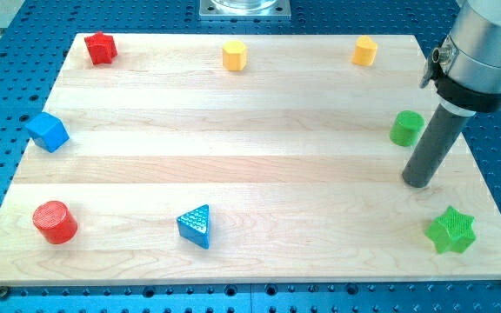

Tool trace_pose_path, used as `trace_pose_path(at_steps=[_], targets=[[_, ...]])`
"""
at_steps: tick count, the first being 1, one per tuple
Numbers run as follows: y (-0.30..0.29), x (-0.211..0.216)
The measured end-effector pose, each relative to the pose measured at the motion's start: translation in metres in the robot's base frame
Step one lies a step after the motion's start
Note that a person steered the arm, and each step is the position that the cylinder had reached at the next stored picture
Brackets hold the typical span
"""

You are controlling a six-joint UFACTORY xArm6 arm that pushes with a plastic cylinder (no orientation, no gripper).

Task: Move your arm diagonally top left to the green star

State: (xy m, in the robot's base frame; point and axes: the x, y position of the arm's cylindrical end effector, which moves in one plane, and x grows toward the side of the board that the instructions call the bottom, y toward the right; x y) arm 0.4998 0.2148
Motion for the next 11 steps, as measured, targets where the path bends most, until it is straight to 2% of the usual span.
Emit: trace_pose_path(at_steps=[2,4,5,11], targets=[[-0.003,0.0],[-0.05,0.0],[-0.055,0.0],[-0.019,0.0]])
